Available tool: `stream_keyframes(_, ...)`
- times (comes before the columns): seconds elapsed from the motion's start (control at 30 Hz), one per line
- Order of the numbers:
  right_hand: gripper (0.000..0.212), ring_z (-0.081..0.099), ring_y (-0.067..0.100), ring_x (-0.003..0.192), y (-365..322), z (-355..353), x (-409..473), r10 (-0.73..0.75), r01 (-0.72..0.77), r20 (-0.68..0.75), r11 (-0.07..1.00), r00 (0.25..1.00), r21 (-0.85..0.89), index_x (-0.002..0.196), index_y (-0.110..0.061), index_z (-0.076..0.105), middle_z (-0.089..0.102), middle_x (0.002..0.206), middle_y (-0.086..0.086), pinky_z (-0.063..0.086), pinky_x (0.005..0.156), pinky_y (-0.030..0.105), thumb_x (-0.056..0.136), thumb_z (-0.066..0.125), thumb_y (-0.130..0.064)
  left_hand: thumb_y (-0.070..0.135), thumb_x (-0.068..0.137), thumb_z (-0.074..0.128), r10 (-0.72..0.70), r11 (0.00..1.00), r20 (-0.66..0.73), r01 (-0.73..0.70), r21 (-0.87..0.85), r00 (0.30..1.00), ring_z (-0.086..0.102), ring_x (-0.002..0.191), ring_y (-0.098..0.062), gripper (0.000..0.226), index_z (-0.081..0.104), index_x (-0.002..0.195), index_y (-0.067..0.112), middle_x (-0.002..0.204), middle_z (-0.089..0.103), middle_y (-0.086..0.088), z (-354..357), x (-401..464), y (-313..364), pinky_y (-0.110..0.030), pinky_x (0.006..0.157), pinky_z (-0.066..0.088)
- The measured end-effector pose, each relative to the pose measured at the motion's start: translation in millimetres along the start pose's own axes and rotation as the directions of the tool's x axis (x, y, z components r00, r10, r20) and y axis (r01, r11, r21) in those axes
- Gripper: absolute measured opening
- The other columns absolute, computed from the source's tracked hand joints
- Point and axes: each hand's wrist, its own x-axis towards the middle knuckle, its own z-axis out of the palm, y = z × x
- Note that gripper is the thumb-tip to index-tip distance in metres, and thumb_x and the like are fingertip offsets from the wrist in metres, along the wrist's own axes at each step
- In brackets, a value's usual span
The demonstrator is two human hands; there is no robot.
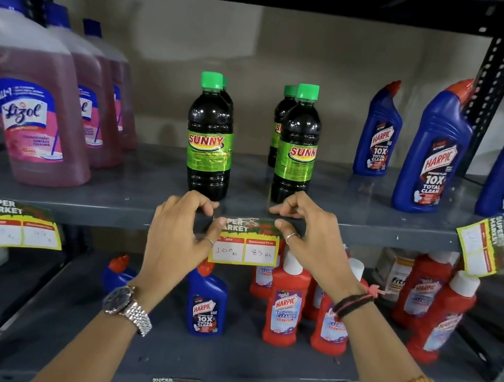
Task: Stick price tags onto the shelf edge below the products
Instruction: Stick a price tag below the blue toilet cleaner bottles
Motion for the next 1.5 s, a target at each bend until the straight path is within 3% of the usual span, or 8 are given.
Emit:
stream_keyframes(0.17, 0.022, 0.059, 0.003, 0.109, 12, -35, -12, -0.043, 0.043, 0.033, 0.999, 0.999, 0.019, 0.095, -0.019, 0.054, 0.068, 0.115, -0.002, 0.047, 0.093, 0.019, 0.084, 0.062, -0.001, 0.018, 0.085, 0.063, -0.073, 0.995, 0.057, 0.076, -0.06, 0.996, 0.058, 0.095, -0.012, 0.022, 0.047, 0.096, 0.029, 0.103, 0.065, 0.014, -5, 0, 14, -0.041, 0.089, 0.043)
stream_keyframes(0.33, 0.022, 0.051, 0.006, 0.119, 61, -133, -40, -0.061, 0.043, -0.143, 0.991, 0.988, -0.124, 0.104, -0.02, 0.06, 0.062, 0.118, -0.007, 0.038, 0.099, 0.02, 0.084, 0.067, -0.016, 0.031, 0.091, 0.052, 0.014, 1.0, 0.11, -0.011, -0.023, 0.994, 0.061, 0.095, -0.012, 0.017, 0.054, 0.108, 0.028, 0.102, 0.067, 0.01, 21, 2, 77, -0.035, 0.081, 0.049)
stream_keyframes(0.5, 0.019, 0.06, 0.015, 0.108, 130, -247, -59, 0.015, -0.074, -0.322, 0.983, 0.947, -0.169, 0.104, -0.016, 0.061, 0.067, 0.113, 0.0, 0.043, 0.089, 0.022, 0.085, 0.065, -0.017, 0.037, 0.09, 0.049, 0.138, 0.99, 0.152, -0.137, -0.021, 0.979, 0.059, 0.106, -0.014, 0.027, 0.054, 0.114, 0.026, 0.115, 0.064, 0.008, 97, 7, 183, -0.03, 0.09, 0.043)
stream_keyframes(0.67, 0.019, 0.06, 0.017, 0.089, 197, -313, -77, 0.061, -0.112, -0.171, 0.945, 0.983, -0.308, 0.097, -0.017, 0.062, 0.066, 0.107, 0.003, 0.038, 0.071, 0.015, 0.082, 0.07, -0.024, 0.038, 0.092, 0.051, 0.186, 0.982, 0.158, -0.177, -0.066, 0.97, 0.057, 0.112, -0.014, 0.037, 0.049, 0.127, 0.027, 0.128, 0.059, 0.008, 175, 24, 278, -0.032, 0.082, 0.048)
stream_keyframes(0.93, 0.035, 0.038, 0.034, 0.131, 230, -316, -87, 0.05, -0.013, 0.066, 0.883, 0.997, -0.469, 0.085, -0.023, 0.073, 0.048, 0.14, 0.015, 0.026, 0.112, 0.05, 0.073, 0.06, -0.052, 0.043, 0.093, 0.048, 0.168, 0.981, 0.178, -0.183, 0.071, 0.97, 0.061, 0.095, -0.008, 0.026, 0.061, 0.115, 0.036, 0.111, 0.065, 0.016, 227, 70, 346, -0.028, 0.06, 0.044)
stream_keyframes(1.13, 0.014, 0.042, 0.032, 0.126, 227, -303, -85, 0.008, -0.028, -0.04, 0.85, 0.999, -0.525, 0.082, -0.023, 0.071, 0.056, 0.133, 0.007, 0.027, 0.105, 0.049, 0.079, 0.068, -0.036, 0.037, 0.089, 0.058, 0.021, 0.994, 0.167, -0.038, 0.103, 0.986, 0.058, 0.071, 0.001, 0.009, 0.067, 0.087, 0.036, 0.075, 0.067, 0.021, 225, 70, 352, -0.014, 0.052, 0.032)
stream_keyframes(1.37, 0.022, 0.065, 0.024, 0.089, 221, -315, -75, -0.067, -0.01, -0.128, 0.852, 0.99, -0.524, 0.093, -0.015, 0.053, 0.071, 0.091, 0.005, 0.04, 0.087, 0.04, 0.095, 0.039, -0.032, 0.012, 0.084, 0.051, -0.123, 0.987, 0.094, 0.111, 0.116, 0.988, 0.058, 0.075, -0.006, 0.023, 0.061, 0.084, 0.032, 0.078, 0.063, 0.022, 231, 56, 349, -0.023, 0.055, 0.038)
stream_keyframes(1.5, 0.018, 0.066, 0.019, 0.084, 224, -324, -73, -0.088, 0.038, -0.073, 0.859, 0.993, -0.51, 0.091, -0.017, 0.056, 0.071, 0.089, 0.001, 0.035, 0.084, 0.035, 0.094, 0.047, -0.032, 0.015, 0.084, 0.057, -0.123, 0.986, 0.046, 0.117, 0.117, 0.991, 0.055, 0.074, -0.003, 0.018, 0.058, 0.081, 0.033, 0.083, 0.058, 0.023, 234, 40, 347, -0.016, 0.052, 0.033)
